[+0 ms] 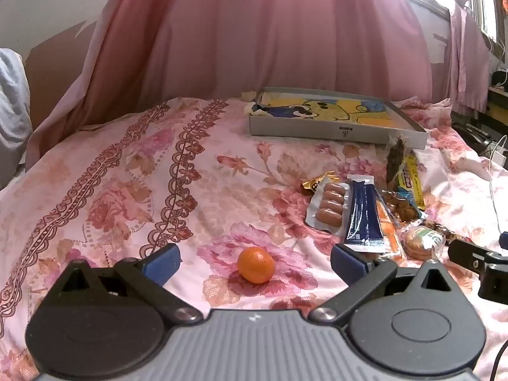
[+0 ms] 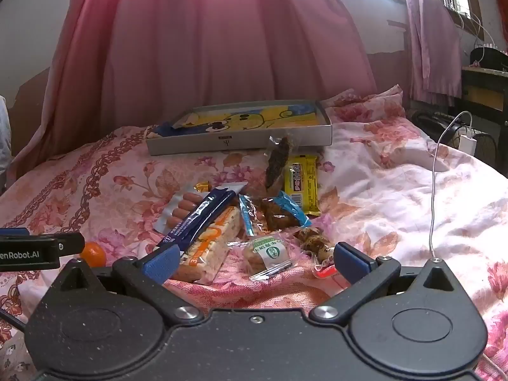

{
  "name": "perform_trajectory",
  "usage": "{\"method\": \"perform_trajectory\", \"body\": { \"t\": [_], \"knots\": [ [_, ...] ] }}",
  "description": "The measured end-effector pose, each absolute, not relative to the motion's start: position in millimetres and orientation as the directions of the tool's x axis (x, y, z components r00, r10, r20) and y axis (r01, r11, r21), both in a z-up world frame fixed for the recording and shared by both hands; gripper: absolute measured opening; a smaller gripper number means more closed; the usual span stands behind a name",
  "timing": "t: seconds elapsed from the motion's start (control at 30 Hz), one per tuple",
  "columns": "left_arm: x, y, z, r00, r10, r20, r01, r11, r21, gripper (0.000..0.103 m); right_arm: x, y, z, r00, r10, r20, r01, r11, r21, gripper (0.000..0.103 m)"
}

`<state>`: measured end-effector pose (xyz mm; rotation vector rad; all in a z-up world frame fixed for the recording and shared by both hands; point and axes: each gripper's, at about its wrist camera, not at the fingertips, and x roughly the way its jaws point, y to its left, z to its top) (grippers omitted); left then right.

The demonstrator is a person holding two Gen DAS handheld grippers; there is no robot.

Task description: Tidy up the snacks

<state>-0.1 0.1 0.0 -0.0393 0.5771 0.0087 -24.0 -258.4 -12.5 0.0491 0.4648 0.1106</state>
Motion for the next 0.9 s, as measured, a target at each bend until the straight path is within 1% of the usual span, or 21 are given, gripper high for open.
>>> {"method": "perform_trajectory", "body": {
  "t": [0.9],
  "knots": [
    [-0.7, 0.3, 0.5, 0.839, -0.001, -0.544, -0.024, 0.999, -0.038, 0.103, -21.3, -257.7, -14.4, 0.879, 0.123, -0.461, -0.094, 0.992, 0.086, 0.102]
  ]
}}
